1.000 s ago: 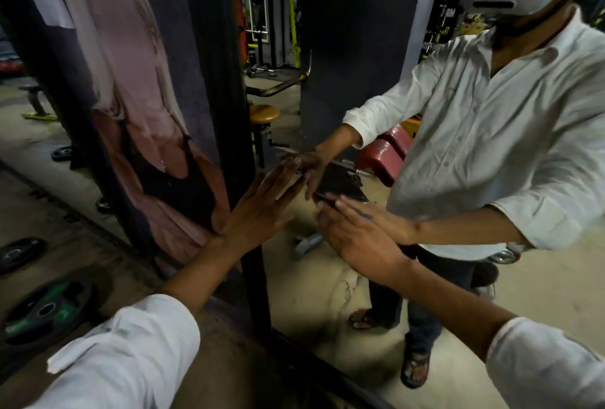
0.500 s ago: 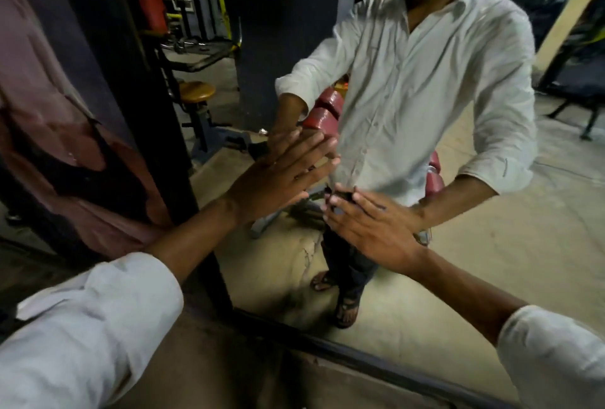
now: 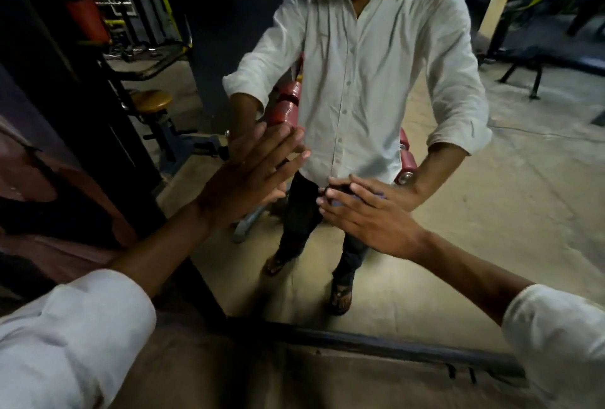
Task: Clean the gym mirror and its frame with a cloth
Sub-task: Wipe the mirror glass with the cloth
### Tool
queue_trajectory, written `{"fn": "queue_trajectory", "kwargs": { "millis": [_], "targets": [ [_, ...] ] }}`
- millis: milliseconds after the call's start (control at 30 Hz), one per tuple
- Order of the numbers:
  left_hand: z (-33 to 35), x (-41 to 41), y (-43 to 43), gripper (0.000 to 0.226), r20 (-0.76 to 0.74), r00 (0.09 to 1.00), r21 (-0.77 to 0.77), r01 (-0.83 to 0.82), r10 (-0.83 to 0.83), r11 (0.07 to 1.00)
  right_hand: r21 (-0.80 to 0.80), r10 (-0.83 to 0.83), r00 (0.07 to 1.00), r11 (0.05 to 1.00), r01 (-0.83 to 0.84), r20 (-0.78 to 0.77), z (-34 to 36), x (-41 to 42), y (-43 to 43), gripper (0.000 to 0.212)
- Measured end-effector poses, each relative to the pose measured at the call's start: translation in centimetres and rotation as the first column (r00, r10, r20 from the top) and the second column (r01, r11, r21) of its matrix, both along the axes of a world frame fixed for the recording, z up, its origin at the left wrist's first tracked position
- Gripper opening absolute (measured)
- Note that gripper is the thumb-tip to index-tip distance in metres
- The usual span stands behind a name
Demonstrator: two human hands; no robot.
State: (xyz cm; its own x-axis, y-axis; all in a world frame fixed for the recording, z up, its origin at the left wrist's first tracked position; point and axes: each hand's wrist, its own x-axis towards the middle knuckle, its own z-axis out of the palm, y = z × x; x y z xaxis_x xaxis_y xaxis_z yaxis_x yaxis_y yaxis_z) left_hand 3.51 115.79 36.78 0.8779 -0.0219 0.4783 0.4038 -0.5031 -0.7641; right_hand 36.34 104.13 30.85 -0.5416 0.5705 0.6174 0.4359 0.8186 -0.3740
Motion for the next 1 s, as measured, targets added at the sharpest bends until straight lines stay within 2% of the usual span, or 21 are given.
{"fn": "queue_trajectory", "kwargs": {
  "millis": [33, 67, 100, 133, 167, 200, 233, 333, 367, 433, 500, 567, 667, 700, 767, 867, 933, 1000],
  "targets": [
    [0.1, -0.1, 0.3, 0.085, -0.017, 1.0, 0.045, -0.002, 0.002, 0.999, 0.022, -0.07, 0.997, 0.997, 0.071, -0.035, 1.7, -1.0, -0.7, 0.066],
    [0.2, -0.2, 0.6, 0.088, -0.031, 1.0, 0.078, 0.0, 0.002, 0.997, 0.055, -0.173, 0.985, 0.983, 0.172, 0.0, 3.1, -2.2, -1.5, 0.06],
    [0.2, -0.2, 0.9, 0.09, -0.04, 0.999, 0.092, 0.009, -0.005, 0.996, 0.198, -0.349, 0.934, 0.923, 0.33, 0.069, 4.7, -3.5, -2.4, 0.054],
    [0.1, -0.4, 1.2, 0.092, -0.045, 0.999, 0.089, 0.019, -0.015, 0.996, 0.398, -0.59, 0.792, 0.772, 0.495, 0.158, 5.5, -5.0, -2.6, 0.05],
    [-0.1, -0.6, 1.5, 0.093, -0.048, 0.999, 0.084, 0.025, -0.021, 0.996, 0.498, -0.771, 0.626, 0.59, 0.636, 0.115, 5.7, -6.4, -2.9, 0.052],
    [-0.3, -1.1, 1.9, 0.093, -0.052, 0.998, 0.078, 0.03, -0.026, 0.996, 0.574, -0.85, 0.52, 0.469, 0.671, 0.087, 5.4, -7.4, -2.7, 0.054],
    [-0.4, -1.7, 2.4, 0.093, -0.057, 0.998, 0.075, 0.038, -0.034, 0.996, 0.604, -0.875, 0.477, 0.426, 0.674, 0.085, 5.1, -8.7, -2.1, 0.056],
    [0.0, -4.6, 4.3, 0.094, -0.071, 0.996, 0.062, 0.066, -0.061, 0.996, 0.676, -0.874, 0.438, 0.453, 0.581, 0.21, 1.0, -11.8, -0.2, 0.068],
    [0.3, -5.8, 5.1, 0.096, -0.074, 0.995, 0.06, 0.069, -0.065, 0.996, 0.71, -0.873, 0.391, 0.471, 0.523, 0.291, -0.4, -12.7, 0.3, 0.068],
    [1.0, -8.1, 6.8, 0.098, -0.065, 0.995, 0.058, 0.077, -0.073, 0.995, 0.678, -0.833, 0.406, 0.546, 0.492, 0.377, -1.3, -14.8, 1.2, 0.063],
    [1.7, -10.4, 8.3, 0.1, -0.041, 0.996, 0.043, 0.084, -0.082, 0.996, 0.649, -0.819, 0.437, 0.567, 0.508, 0.373, 0.5, -16.6, 2.3, 0.054],
    [2.2, -12.3, 9.6, 0.101, -0.027, 0.996, 0.027, 0.081, -0.081, 0.996, 0.664, -0.863, 0.413, 0.493, 0.562, 0.291, 3.9, -18.5, 3.3, 0.052],
    [2.3, -14.9, 11.3, 0.101, -0.023, 0.997, 0.045, 0.074, -0.073, 0.996, 0.541, -0.925, 0.378, 0.329, 0.774, 0.021, 6.8, -22.6, 5.1, 0.052],
    [2.2, -15.6, 11.8, 0.101, -0.022, 0.997, 0.05, 0.073, -0.072, 0.996, 0.504, -0.927, 0.374, 0.309, 0.806, -0.029, 6.5, -24.2, 5.9, 0.052],
    [1.9, -17.2, 12.7, 0.1, -0.026, 0.997, 0.036, 0.079, -0.078, 0.996, 0.527, -0.923, 0.382, 0.347, 0.776, 0.045, 4.3, -26.7, 7.4, 0.057],
    [1.8, -19.5, 13.9, 0.095, -0.038, 0.996, 0.008, 0.081, -0.08, 0.997, 0.638, -0.88, 0.383, 0.47, 0.61, 0.282, 1.8, -27.7, 8.8, 0.062],
    [1.8, -20.8, 14.7, 0.092, -0.021, 0.996, -0.001, 0.081, -0.081, 0.997, 0.649, -0.87, 0.394, 0.486, 0.585, 0.296, 2.7, -28.0, 9.2, 0.06],
    [1.6, -21.7, 15.4, 0.09, 0.008, 0.997, 0.012, 0.082, -0.082, 0.997, 0.641, -0.888, 0.413, 0.439, 0.63, 0.202, 4.2, -28.7, 9.7, 0.062]
  ]
}}
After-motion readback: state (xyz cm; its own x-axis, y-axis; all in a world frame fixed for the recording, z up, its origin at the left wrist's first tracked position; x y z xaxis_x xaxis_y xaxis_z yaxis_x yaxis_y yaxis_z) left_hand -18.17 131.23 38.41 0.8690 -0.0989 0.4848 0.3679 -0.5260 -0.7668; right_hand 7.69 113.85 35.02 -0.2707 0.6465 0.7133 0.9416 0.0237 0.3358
